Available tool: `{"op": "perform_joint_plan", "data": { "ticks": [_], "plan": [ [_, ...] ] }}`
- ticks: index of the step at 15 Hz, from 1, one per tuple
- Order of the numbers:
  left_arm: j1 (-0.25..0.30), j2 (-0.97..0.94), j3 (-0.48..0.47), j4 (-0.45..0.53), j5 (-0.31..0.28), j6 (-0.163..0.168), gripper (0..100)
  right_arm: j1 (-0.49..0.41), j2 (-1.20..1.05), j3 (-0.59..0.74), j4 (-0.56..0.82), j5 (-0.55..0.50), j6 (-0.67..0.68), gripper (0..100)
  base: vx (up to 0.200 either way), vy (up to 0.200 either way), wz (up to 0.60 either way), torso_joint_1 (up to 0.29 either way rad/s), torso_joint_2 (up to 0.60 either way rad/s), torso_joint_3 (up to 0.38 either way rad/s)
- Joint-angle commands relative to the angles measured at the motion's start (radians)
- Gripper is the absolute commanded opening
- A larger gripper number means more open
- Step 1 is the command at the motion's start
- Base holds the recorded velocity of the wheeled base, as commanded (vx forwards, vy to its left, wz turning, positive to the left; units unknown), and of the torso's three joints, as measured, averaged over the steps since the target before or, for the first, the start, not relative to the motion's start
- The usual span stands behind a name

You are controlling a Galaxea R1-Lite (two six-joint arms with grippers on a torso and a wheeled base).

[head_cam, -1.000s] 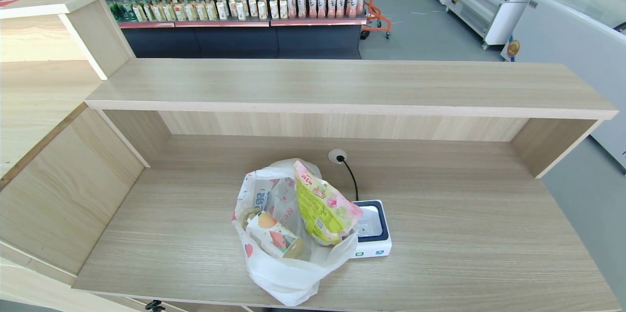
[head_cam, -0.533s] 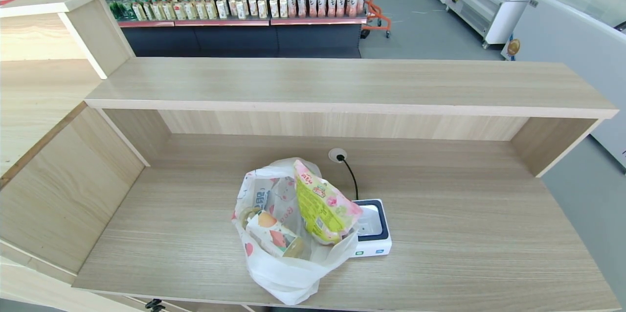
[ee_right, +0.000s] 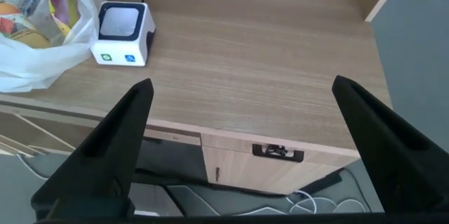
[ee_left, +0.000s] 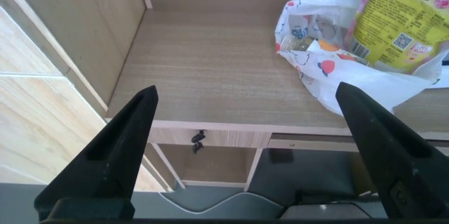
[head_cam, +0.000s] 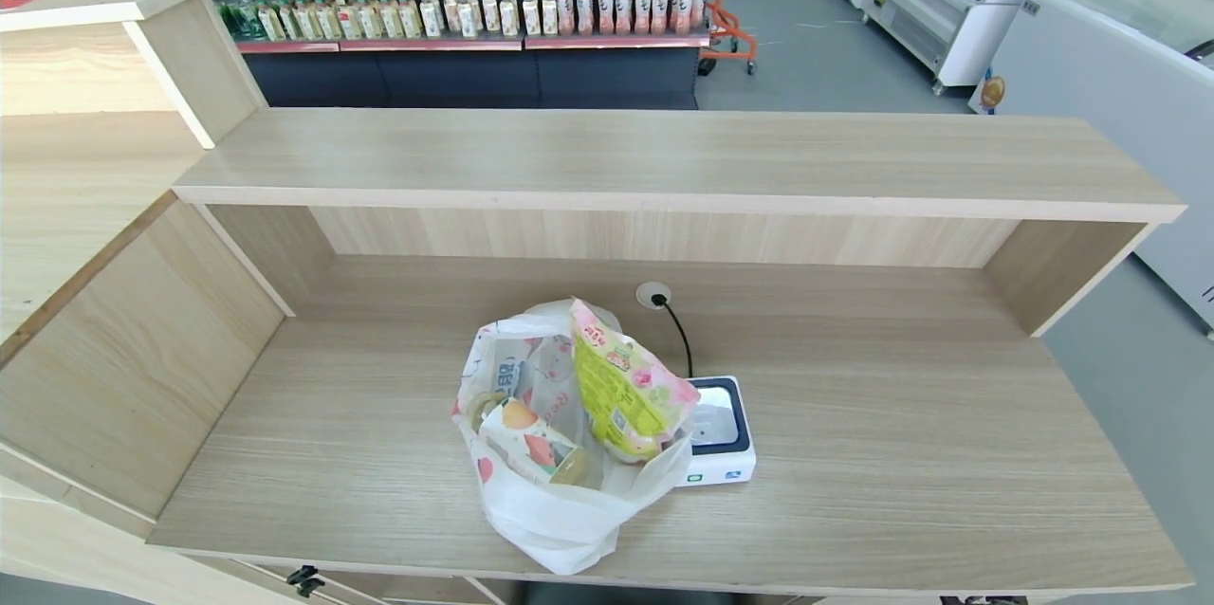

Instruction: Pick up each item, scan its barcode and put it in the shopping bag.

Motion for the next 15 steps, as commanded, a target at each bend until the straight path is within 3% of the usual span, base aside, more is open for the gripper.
{"op": "perform_joint_plan", "data": {
  "ticks": [1, 2, 15],
  "plan": [
    [0.000, 0.000, 0.000, 0.000, 0.000, 0.000, 100, 0.000, 0.002, 0.000, 0.002, 0.000, -0.001, 100, 0.000, -0.200, 0.00, -0.002, 0.00, 0.012],
    [0.000, 0.000, 0.000, 0.000, 0.000, 0.002, 100, 0.000, 0.002, 0.000, 0.002, 0.000, -0.001, 100, 0.000, -0.200, 0.00, -0.007, 0.00, 0.002],
    [0.000, 0.000, 0.000, 0.000, 0.000, -0.002, 100, 0.000, 0.002, -0.003, 0.022, -0.001, 0.012, 100, 0.000, 0.000, 0.00, 0.000, 0.00, 0.000]
  ]
}}
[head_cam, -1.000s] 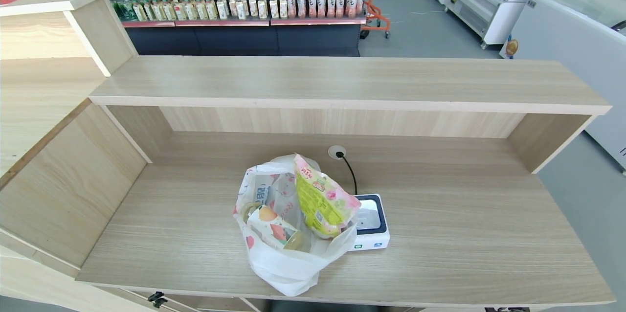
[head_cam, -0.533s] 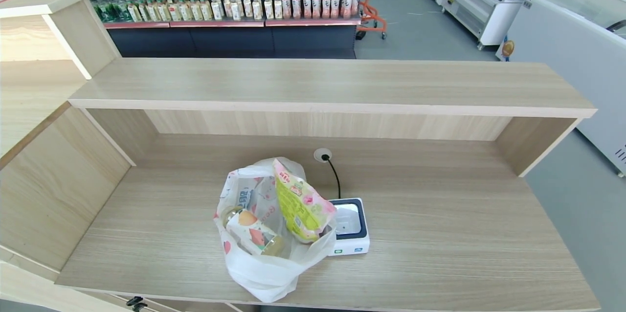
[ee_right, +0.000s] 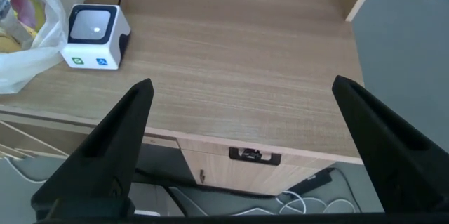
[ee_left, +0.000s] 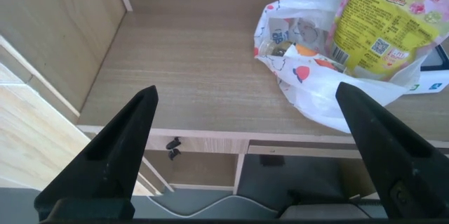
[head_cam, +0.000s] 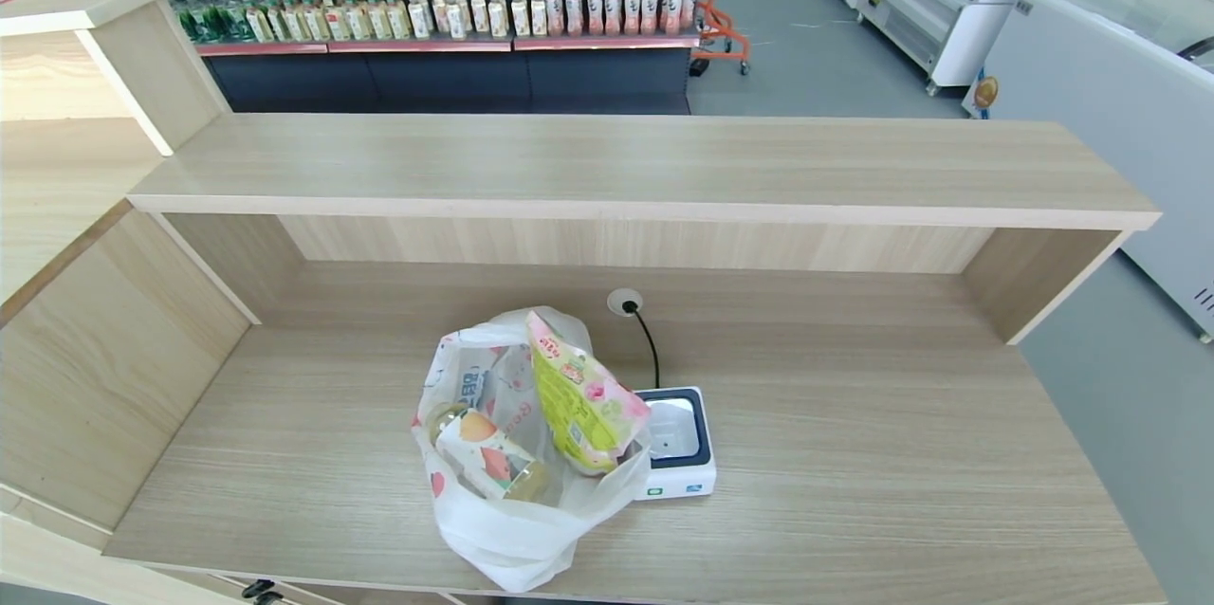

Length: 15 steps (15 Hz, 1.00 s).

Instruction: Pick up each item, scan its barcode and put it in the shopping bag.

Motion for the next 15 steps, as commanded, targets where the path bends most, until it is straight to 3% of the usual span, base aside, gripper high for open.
{"op": "perform_joint_plan", "data": {
  "ticks": [1, 15],
  "plan": [
    [0.001, 0.000, 0.000, 0.000, 0.000, 0.000, 100, 0.000, 0.002, 0.000, 0.005, 0.000, 0.011, 100, 0.000, 0.000, 0.00, 0.000, 0.00, 0.000],
    [0.001, 0.000, 0.000, 0.000, 0.000, 0.000, 100, 0.000, 0.002, 0.000, 0.005, -0.003, 0.019, 100, 0.000, 0.000, 0.00, 0.000, 0.00, 0.000]
  ]
}}
